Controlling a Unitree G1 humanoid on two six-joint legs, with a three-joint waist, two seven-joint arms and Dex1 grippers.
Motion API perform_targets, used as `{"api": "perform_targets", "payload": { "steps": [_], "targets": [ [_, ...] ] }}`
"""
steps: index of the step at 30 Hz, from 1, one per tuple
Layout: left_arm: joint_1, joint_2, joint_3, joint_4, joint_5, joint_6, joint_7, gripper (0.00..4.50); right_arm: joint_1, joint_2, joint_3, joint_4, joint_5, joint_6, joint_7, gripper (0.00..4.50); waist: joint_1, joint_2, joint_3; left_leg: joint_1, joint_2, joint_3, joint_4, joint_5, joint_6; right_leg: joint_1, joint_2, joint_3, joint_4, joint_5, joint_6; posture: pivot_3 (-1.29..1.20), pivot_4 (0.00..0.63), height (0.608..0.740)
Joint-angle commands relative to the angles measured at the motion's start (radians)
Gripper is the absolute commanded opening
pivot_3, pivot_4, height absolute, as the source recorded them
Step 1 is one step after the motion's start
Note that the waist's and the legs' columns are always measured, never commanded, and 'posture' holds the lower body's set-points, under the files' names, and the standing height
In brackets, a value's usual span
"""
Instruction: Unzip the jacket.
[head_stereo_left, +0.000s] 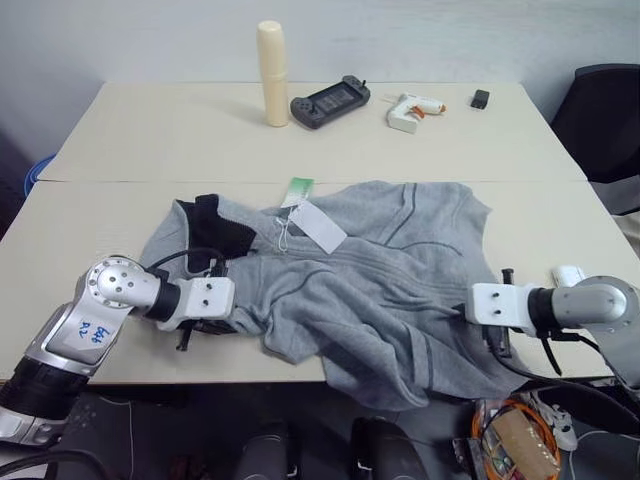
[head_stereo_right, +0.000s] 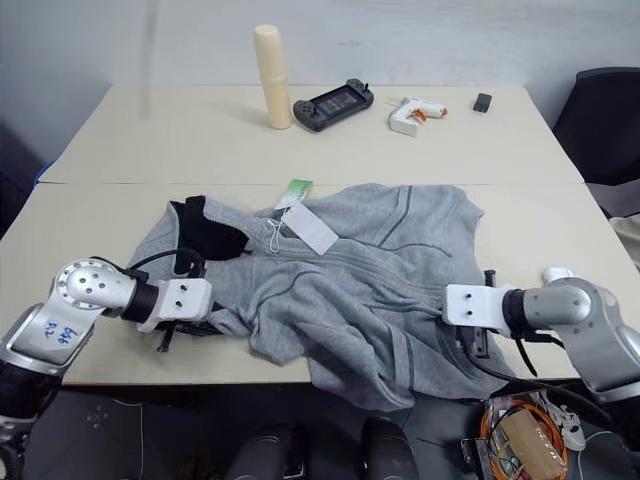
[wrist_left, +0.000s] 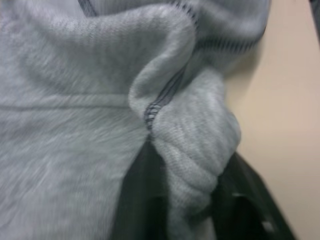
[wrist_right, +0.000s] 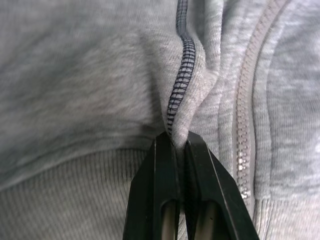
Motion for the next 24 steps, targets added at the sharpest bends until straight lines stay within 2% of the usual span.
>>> {"api": "perform_targets", "payload": {
  "steps": [1,6,9,11,13,14,16,20,22,24],
  "targets": [
    [0.13,0.101,0.065,-0.06,-0.009,-0.024,-0.045,0.03,0.126,-0.066,-0.115,-0.044,0.037,-0.021,0.046,0.0,-0.001,0.0,0.0,0.001,0.001,0.0,0.0,0.0,0.0,0.001,0.0,0.0,-0.001,0.0,0.0,0.0,0.15,0.74],
    [0.258,0.138,0.119,-0.117,-0.039,-0.044,-0.042,0.03,0.28,-0.063,-0.223,-0.098,0.058,-0.039,0.049,0.0,-0.002,0.0,0.0,0.003,0.001,0.0,-0.001,-0.001,-0.001,0.003,0.0,0.0,-0.005,0.0,0.0,0.0,0.15,0.74],
    [0.279,0.096,0.104,-0.121,-0.013,-0.044,0.012,0.03,0.255,-0.023,-0.205,-0.097,0.023,-0.028,-0.028,0.0,-0.003,0.001,0.0,0.009,0.002,0.0,-0.001,-0.002,-0.002,0.009,0.0,0.001,-0.006,0.0,0.0,0.0,0.15,0.74],
    [0.28,0.081,0.089,-0.119,0.002,-0.043,0.03,0.03,0.242,-0.016,-0.193,-0.095,0.016,-0.019,-0.044,0.0,-0.003,0.004,-0.002,0.016,0.003,0.0,-0.003,-0.005,-0.002,0.017,0.001,0.0,-0.01,-0.001,-0.001,0.0,0.15,0.74],
    [0.282,0.067,0.089,-0.12,-0.004,-0.022,0.042,0.03,0.24,-0.018,-0.191,-0.103,0.021,-0.005,-0.039,0.0,0.001,0.007,-0.004,0.016,0.003,0.0,-0.003,-0.006,-0.002,0.017,0.0,0.001,-0.01,-0.001,-0.001,0.0,0.15,0.74],
    [0.282,0.06,0.092,-0.121,-0.009,-0.013,0.047,0.01,0.238,-0.019,-0.194,-0.11,0.03,0.017,-0.035,0.27,0.004,0.008,-0.005,0.016,0.003,0.0,-0.003,-0.006,-0.002,0.017,0.0,0.001,-0.01,-0.001,-0.001,0.0,0.15,0.74],
    [0.279,0.053,0.099,-0.126,-0.031,0.02,0.043,0.55,0.246,-0.03,-0.205,-0.129,0.054,0.048,-0.01,0.75,0.008,0.009,-0.005,0.016,0.002,0.0,-0.003,-0.006,-0.002,0.017,0.0,0.001,-0.01,-0.001,-0.001,0.0,0.15,0.74],
    [0.274,0.067,0.135,-0.145,-0.088,0.076,0.013,1.7,0.243,-0.037,-0.226,-0.159,0.062,0.074,-0.005,2.11,0.012,0.009,-0.005,0.016,0.003,0.0,-0.003,-0.006,-0.001,0.017,-0.001,0.001,-0.01,-0.001,-0.001,0.0,0.15,0.74],
    [0.269,0.09,0.176,-0.168,-0.166,0.135,-0.032,2.28,0.226,-0.04,-0.244,-0.185,0.082,0.107,-0.002,2.79,0.013,0.009,-0.005,0.016,0.003,0.0,-0.003,-0.006,-0.002,0.017,-0.001,0.001,-0.01,-0.001,-0.001,0.0,0.15,0.74],
    [0.257,0.137,0.255,-0.211,-0.322,0.233,-0.13,2.94,0.179,-0.041,-0.269,-0.234,0.133,0.174,-0.003,3.49,0.008,0.007,-0.004,0.016,0.003,0.0,-0.003,-0.006,-0.002,0.016,-0.001,0.001,-0.01,-0.001,-0.001,0.0,0.15,0.74]
  ]
}}
